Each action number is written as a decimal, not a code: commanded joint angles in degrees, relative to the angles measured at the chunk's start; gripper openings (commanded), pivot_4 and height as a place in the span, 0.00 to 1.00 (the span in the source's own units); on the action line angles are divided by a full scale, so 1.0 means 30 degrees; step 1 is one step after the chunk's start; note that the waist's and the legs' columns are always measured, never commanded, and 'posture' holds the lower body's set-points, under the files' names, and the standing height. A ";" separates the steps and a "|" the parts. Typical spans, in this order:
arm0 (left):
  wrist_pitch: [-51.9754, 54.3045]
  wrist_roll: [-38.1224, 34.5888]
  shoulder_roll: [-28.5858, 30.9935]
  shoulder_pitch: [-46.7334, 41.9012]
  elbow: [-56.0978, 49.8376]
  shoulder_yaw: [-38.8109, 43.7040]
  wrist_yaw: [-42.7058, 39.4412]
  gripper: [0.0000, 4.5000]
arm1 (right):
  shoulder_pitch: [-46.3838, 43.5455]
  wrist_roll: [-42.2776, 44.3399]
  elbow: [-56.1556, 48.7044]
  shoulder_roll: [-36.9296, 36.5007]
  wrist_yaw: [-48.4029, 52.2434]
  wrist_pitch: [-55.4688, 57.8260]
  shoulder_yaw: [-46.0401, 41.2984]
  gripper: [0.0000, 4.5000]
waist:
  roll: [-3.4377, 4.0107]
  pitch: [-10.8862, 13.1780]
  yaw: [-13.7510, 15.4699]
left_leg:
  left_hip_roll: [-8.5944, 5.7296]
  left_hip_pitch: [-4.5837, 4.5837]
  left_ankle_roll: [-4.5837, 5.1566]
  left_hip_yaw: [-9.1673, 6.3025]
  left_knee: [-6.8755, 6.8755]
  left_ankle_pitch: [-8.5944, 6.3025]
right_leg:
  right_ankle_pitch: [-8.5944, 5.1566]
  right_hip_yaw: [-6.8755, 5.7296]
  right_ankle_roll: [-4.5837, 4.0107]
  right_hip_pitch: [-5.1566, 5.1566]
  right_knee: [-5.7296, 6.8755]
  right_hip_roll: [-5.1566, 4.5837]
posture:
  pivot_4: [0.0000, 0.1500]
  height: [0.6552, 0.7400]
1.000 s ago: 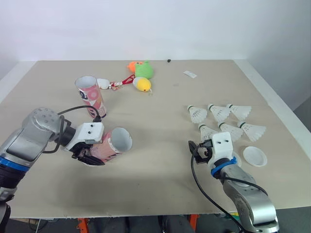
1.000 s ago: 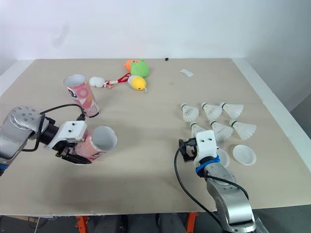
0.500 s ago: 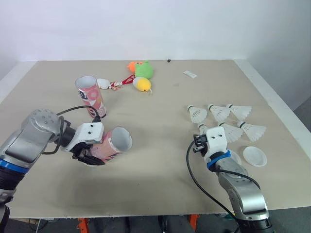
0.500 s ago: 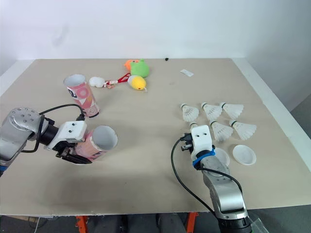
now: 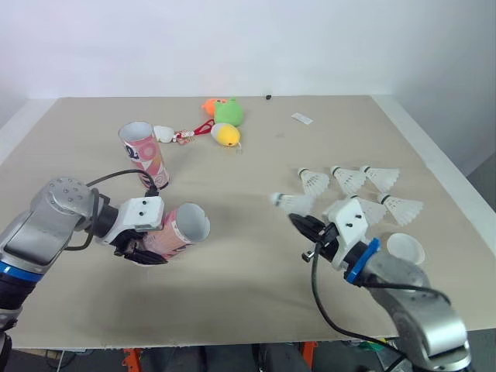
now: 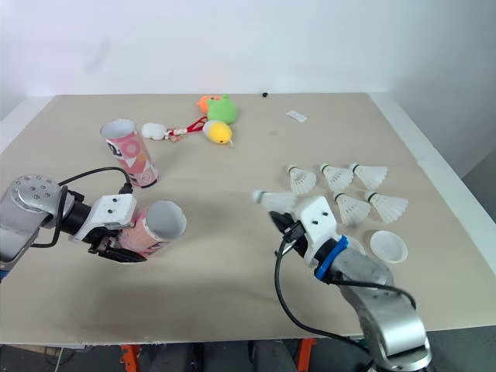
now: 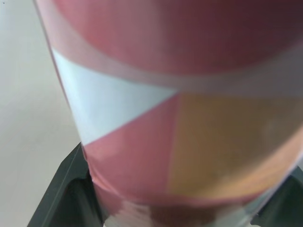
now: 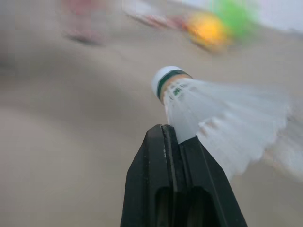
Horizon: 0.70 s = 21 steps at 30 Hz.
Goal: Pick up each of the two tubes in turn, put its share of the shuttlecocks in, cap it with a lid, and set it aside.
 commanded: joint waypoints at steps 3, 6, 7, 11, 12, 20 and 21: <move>-0.0022 0.0201 0.0104 -0.0428 0.0215 -0.0339 -0.0303 0.67 | -0.3995 0.2606 -0.0550 -0.1530 0.3370 0.1109 0.1799 0.01 | -0.0056 -0.0020 0.0082 | 0.0027 0.0001 0.0007 -0.0023 -0.0015 0.0004 | -0.0024 -0.0023 -0.0042 0.0007 -0.0001 0.0028 | 1.00 0.91; 0.0098 0.0228 0.0106 -0.0650 0.0179 -0.0430 -0.0402 0.67 | -0.6389 0.2269 0.1459 -0.2143 0.5689 0.0807 0.3447 0.01 | -0.0022 0.0004 0.0048 | 0.0029 -0.0014 0.0011 -0.0017 -0.0030 -0.0010 | -0.0033 -0.0029 -0.0032 -0.0012 -0.0002 0.0026 | 1.00 0.91; 0.0122 0.0248 0.0105 -0.0699 0.0181 -0.0431 -0.0449 0.67 | -0.7000 0.2273 0.1998 -0.2183 0.6224 0.0702 0.3777 0.01 | -0.0021 0.0005 0.0044 | 0.0025 -0.0019 0.0012 0.0001 -0.0028 -0.0010 | -0.0026 -0.0013 -0.0023 -0.0023 -0.0002 0.0024 | 1.00 0.91; 0.0314 0.0230 0.0182 -0.0697 -0.0010 -0.0394 -0.0532 0.67 | -0.9592 0.1378 0.4729 -0.1472 0.7551 -0.0142 0.5232 0.01 | -0.0028 0.0004 0.0054 | 0.0035 -0.0033 0.0016 -0.0019 -0.0030 -0.0013 | -0.0019 -0.0034 -0.0011 -0.0031 -0.0002 0.0032 | 1.00 0.91; 0.0375 0.0215 0.0205 -0.0695 -0.0061 -0.0387 -0.0544 0.67 | -1.0096 0.1077 0.5376 -0.1223 0.7864 -0.0413 0.5609 0.01 | -0.0026 0.0005 0.0041 | 0.0040 -0.0037 0.0018 -0.0015 -0.0029 -0.0013 | -0.0018 -0.0033 -0.0010 -0.0037 -0.0001 0.0036 | 1.00 0.91; 0.1078 -0.0053 0.0566 -0.0227 -0.0790 -0.0103 -0.0463 0.67 | -1.3224 -0.1515 1.0995 0.1541 1.0356 -0.3292 0.8548 0.07 | -0.0022 0.0008 0.0018 | 0.0071 -0.0072 0.0031 -0.0030 -0.0030 -0.0023 | -0.0020 -0.0056 -0.0013 -0.0065 0.0006 0.0062 | 1.00 0.91; 0.1182 -0.0099 0.0581 -0.0179 -0.0895 -0.0073 -0.0439 0.67 | -1.3474 -0.1670 1.1524 0.1838 1.0567 -0.3539 0.8699 0.20 | -0.0024 0.0007 0.0029 | 0.0086 -0.0066 0.0032 -0.0014 -0.0028 -0.0023 | -0.0005 -0.0045 -0.0025 -0.0071 0.0007 0.0078 | 1.00 0.91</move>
